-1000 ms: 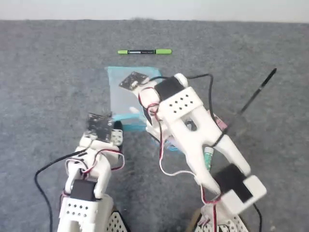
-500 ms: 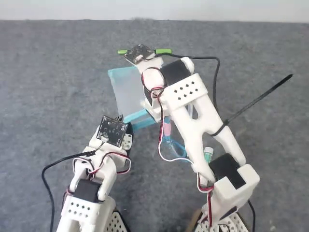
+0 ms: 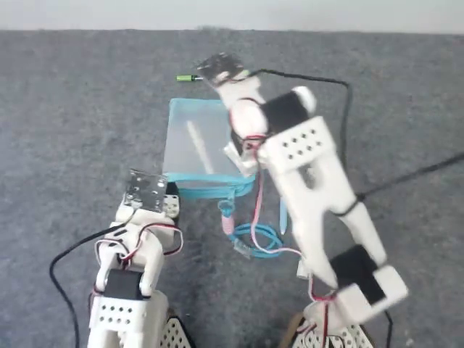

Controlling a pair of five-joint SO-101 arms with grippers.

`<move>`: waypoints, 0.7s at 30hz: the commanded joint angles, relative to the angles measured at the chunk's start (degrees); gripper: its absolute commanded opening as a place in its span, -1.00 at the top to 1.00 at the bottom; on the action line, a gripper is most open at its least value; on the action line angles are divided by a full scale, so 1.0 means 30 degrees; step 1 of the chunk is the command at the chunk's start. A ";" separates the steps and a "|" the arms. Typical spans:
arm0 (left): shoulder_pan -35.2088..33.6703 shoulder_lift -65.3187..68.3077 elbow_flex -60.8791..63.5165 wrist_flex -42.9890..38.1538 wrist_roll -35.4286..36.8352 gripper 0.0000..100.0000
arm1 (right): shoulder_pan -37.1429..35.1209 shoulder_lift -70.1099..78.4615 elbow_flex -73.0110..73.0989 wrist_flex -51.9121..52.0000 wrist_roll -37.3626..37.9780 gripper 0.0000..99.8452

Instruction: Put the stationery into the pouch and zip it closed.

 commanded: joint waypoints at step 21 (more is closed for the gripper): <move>-0.2520 -0.0293 -0.1597 -0.0615 0.1143 0.98 | 0.4703 -0.3092 1.9663 -0.9480 0.0498 0.61</move>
